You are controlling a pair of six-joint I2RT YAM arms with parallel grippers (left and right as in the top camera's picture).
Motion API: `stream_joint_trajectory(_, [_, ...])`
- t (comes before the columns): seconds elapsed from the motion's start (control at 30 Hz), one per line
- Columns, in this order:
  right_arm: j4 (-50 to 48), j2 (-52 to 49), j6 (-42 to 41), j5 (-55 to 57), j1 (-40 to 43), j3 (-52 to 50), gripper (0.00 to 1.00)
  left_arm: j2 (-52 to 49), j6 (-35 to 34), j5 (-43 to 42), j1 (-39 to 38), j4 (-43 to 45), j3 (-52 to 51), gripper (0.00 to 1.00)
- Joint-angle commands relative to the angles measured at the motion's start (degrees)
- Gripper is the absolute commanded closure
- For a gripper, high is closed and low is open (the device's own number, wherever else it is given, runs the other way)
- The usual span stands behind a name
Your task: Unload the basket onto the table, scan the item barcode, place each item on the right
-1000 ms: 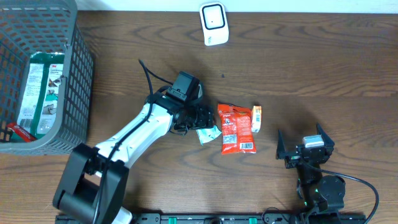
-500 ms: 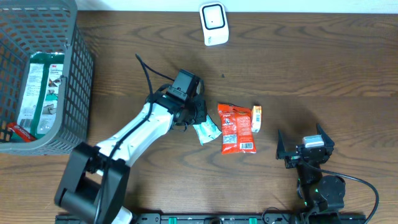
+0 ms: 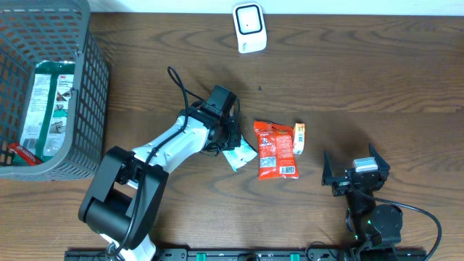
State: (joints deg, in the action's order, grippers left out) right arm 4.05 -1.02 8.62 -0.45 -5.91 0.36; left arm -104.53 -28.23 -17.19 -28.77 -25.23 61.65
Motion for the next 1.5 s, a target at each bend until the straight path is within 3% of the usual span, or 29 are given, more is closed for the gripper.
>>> stream_joint_trajectory(0.0, [0.24, 0.26, 0.66, -0.26, -0.17, -0.04, 0.01, 1.99, 0.57, 1.38, -0.07, -1.03, -0.55, 0.88])
stream_joint_trajectory(0.17, [0.24, 0.26, 0.66, -0.26, -0.20, -0.04, 0.01, 8.33, 0.81, 2.51, -0.07, -1.18, -0.55, 0.86])
stream_joint_trajectory(0.33, [0.24, 0.26, 0.66, -0.26, -0.17, -0.04, 0.01, 7.80, 0.76, 15.32, -0.07, -1.22, -1.07, 0.86])
stream_joint_trajectory(0.43, [0.24, 0.26, 0.66, -0.26, -0.17, -0.04, 0.01, 6.21, 0.76, 18.53, -0.07, -1.27, -1.55, 0.87])
stream_joint_trajectory(0.73, [0.24, 0.26, 0.66, -0.26, -0.17, -0.04, 0.01, 0.44, 0.57, 17.66, -0.07, -1.90, -1.55, 0.86])
stream_joint_trajectory(1.47, [0.24, 0.26, 0.66, -0.26, -0.17, -0.04, 0.01, 0.42, 0.57, 15.08, -1.11, 3.32, -1.53, 0.78])
